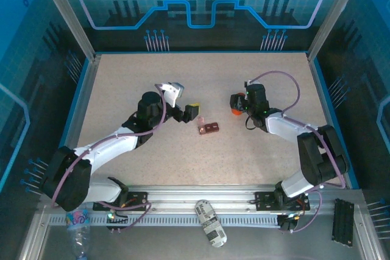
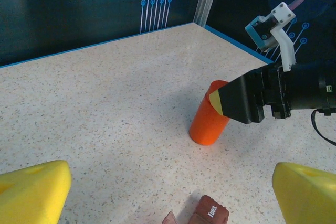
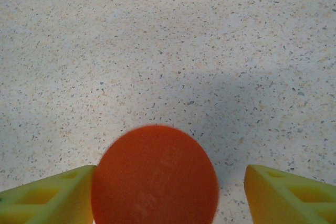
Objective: Sort the pills into containers
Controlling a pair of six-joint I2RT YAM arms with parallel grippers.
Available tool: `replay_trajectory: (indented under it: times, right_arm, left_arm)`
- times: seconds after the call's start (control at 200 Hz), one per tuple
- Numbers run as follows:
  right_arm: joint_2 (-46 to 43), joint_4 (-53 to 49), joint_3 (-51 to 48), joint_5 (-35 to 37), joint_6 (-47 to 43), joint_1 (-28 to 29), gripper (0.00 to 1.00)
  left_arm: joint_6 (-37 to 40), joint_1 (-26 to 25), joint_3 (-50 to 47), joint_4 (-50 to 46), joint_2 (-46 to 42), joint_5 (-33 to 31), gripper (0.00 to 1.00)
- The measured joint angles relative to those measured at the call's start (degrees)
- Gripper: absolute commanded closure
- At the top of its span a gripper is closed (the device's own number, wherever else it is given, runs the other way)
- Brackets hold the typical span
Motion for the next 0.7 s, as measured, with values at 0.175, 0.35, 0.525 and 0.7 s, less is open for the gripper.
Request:
replay_trajectory:
  times: [0.175, 0.35, 0.525, 0.7]
  right_arm:
    - [-2.05, -3.39, 2.25, -1.31, -0.31, 0.0, 0.17]
    - [-7.15, -6.16, 6.4, -2.91, -0.28, 0.0, 0.17]
    - [-12.26, -9.31, 9.44, -7.74, -0.28, 0.07, 0.18]
    - [-13.53, -15.69, 11.34, -13.57, -0.98, 2.43, 0.19]
  left_arm:
    - [-0.02, 0.24, 0.0, -0.04, -0.04, -0.44, 0.01]
    - [-0.74, 0.7, 0.0, 0.33, -0.24, -2.03, 0.01]
    - [-3.56, 0.87, -0.02, 2.4, -0.24, -7.23, 0.01]
    - [-3.74, 1.29, 0.17, 1.03, -0.22, -7.76, 0.01]
